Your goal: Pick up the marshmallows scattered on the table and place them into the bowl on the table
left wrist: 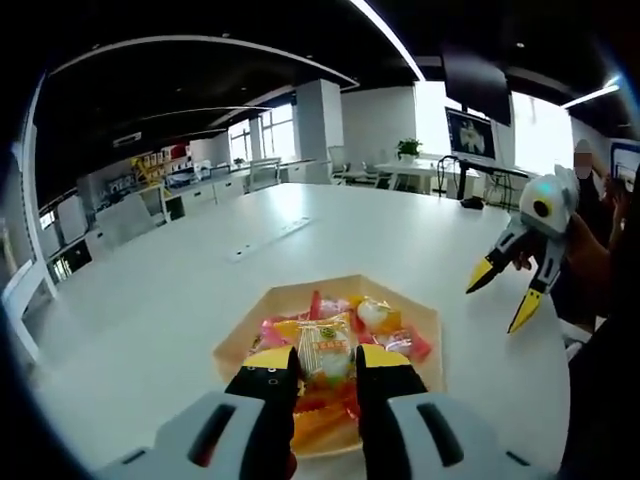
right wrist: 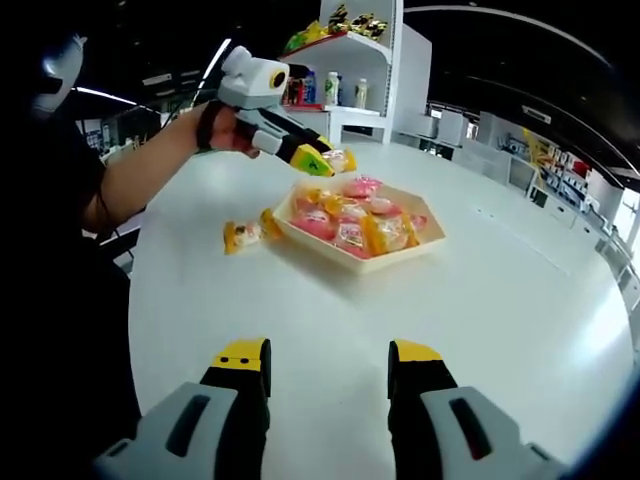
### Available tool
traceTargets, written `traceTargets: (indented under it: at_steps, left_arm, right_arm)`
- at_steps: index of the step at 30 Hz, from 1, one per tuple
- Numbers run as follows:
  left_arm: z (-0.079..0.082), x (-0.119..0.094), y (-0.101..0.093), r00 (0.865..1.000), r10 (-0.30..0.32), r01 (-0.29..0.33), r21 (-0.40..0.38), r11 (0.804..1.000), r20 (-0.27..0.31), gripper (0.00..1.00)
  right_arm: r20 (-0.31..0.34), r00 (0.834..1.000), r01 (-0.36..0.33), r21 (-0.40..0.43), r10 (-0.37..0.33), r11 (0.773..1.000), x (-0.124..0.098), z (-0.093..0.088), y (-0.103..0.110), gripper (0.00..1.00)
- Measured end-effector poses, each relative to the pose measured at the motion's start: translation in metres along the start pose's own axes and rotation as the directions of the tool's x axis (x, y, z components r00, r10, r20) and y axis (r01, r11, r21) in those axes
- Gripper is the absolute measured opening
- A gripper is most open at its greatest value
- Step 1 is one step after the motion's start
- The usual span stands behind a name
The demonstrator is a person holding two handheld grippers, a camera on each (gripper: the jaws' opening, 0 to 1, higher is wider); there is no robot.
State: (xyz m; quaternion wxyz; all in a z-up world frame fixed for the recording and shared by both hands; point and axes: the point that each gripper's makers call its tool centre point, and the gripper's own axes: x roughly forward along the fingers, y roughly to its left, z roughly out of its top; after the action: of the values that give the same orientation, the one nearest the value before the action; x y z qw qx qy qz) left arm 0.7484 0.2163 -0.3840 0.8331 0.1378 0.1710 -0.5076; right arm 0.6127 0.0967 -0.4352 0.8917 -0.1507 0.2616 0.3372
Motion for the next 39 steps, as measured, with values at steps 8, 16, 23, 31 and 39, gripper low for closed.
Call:
traceTargets:
  at_steps: [8,16,23,31,39]
  left_arm:
    - [-0.003,0.004,-0.001,1.000,-0.003,0.003,0.007,1.000,-0.009,0.24]
    - [-0.009,0.007,-0.003,1.000,-0.004,0.005,0.007,1.000,-0.026,0.25]
    - [-0.010,0.006,-0.008,0.999,0.007,-0.004,0.067,0.998,-0.043,0.70]
    - [-0.014,0.002,-0.006,0.998,0.010,-0.008,0.038,0.999,-0.056,0.67]
    - [-0.013,-0.001,-0.009,0.998,0.006,-0.004,0.029,1.000,-0.056,0.67]
  right_arm:
    - [-0.006,1.000,-0.004,0.005,0.004,1.000,0.002,-0.004,-0.001,0.47]
    - [-0.004,1.000,-0.006,0.009,0.006,1.000,0.001,-0.005,0.000,0.47]
    - [-0.004,1.000,-0.004,0.012,0.005,1.000,0.000,-0.006,0.001,0.47]
    - [-0.004,1.000,-0.009,0.013,0.009,1.000,0.001,-0.006,0.004,0.47]
    - [-0.001,1.000,-0.008,0.010,0.008,1.000,0.000,-0.004,0.004,0.47]
